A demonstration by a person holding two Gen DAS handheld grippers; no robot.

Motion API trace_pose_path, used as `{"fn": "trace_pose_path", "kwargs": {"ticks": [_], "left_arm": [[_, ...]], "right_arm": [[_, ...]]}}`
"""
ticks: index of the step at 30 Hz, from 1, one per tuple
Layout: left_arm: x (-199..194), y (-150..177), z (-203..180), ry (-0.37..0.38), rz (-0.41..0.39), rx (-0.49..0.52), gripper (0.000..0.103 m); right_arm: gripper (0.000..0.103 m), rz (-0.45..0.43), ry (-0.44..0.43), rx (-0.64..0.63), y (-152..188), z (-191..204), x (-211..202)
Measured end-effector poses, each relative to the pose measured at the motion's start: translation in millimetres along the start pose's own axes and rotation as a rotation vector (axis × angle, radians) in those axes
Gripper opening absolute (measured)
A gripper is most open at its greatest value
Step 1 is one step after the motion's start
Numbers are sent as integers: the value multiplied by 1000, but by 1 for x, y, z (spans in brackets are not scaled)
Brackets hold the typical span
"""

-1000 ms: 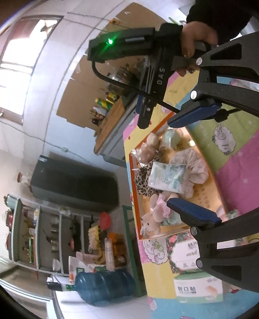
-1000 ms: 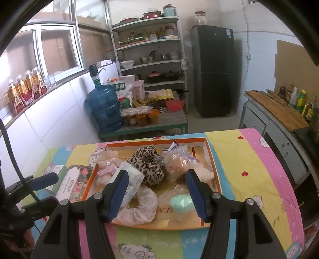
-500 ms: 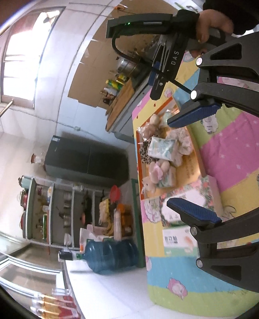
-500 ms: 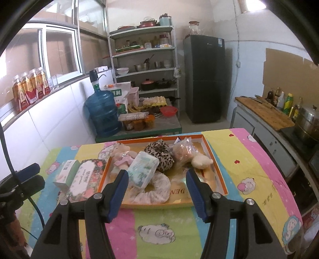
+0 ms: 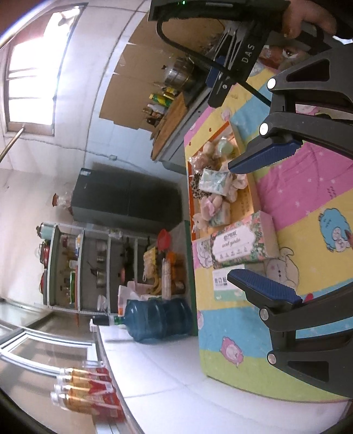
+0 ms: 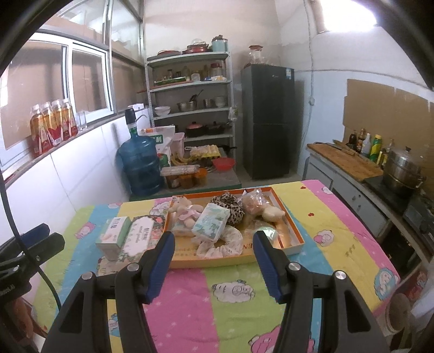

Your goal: Organize soft objects

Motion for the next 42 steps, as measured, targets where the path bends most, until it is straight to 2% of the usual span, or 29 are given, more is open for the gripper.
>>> {"fn": "trace_pose_path", "kwargs": {"ticks": [5,9,15,26,42], "left_arm": [[-32,1,0,-49,-25,-7,74],[-58,3,3,-93,-39,-27,74],[-86,10,2,-132,-51,-42,74],[-113,20,-12,-168,-61,-39,74],[-129,20,-17,-215,-69,-25,74]], "right_arm": [[60,23,47,54,9,2,-27],[60,41,94,47,20,8,-45],[60,44,89,61,36,20,-71],[60,-12,77,30,45,31,-115],[60,-35,43,38,42,32,-126]]}}
Point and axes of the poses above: each gripper's, at about its wrist camera, not at the fingertips, and x roughly the way its jaws point, z to its left, y to its underside, the point moved 8 cm from there along x, roughly the way its jaws point, and after that the axes turned 14 degrees about y, right-handed, at the moved point
